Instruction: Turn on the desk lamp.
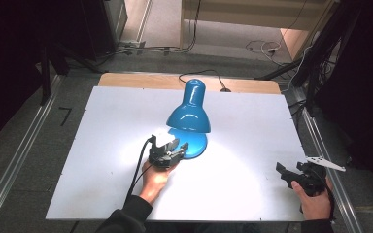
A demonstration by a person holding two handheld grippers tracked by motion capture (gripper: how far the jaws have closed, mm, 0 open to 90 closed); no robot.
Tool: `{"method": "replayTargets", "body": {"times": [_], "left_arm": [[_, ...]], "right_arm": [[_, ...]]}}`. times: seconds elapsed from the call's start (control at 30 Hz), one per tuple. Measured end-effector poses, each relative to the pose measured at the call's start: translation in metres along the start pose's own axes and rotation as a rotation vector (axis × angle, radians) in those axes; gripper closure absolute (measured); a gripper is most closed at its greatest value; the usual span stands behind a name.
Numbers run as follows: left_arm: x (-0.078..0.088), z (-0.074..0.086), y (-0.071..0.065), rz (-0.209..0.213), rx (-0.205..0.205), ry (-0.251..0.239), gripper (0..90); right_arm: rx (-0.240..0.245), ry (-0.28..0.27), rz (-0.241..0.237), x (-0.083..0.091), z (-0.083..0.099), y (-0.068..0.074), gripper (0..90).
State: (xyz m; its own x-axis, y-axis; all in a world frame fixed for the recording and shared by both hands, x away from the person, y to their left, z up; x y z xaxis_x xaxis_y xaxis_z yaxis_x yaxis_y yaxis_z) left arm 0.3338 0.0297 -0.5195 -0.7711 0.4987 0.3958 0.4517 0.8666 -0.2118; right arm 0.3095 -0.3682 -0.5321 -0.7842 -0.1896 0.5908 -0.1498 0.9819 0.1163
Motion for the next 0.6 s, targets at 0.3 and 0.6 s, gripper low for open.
{"method": "replayTargets", "body": {"times": [0.3,0.6], "left_arm": [[0.022,0.003,0.016,-0.036,-0.021,0.005,41.9],[0.039,0.001,0.036,-0.071,0.007,-0.014,38.8]], "right_arm": [[-0.010,0.003,0.001,0.001,0.000,0.000,15.0],[-0.005,0.001,0.005,0.001,0.001,0.000,15.0]]}}
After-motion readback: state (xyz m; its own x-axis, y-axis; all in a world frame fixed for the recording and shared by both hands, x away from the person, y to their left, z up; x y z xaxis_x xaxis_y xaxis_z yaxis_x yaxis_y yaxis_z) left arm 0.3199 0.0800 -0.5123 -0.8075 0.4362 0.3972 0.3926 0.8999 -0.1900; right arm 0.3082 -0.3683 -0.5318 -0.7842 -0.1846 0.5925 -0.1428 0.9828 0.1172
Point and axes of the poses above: each handheld gripper's, and its own axes: x roughly backward along the jaws, z roughly out of its underside, y roughly to its left, the point moved 6 cm from there along -x, roughly forward along the jaws, and after that the axes turned 6 degrees about -y, right-handed, at the moved point
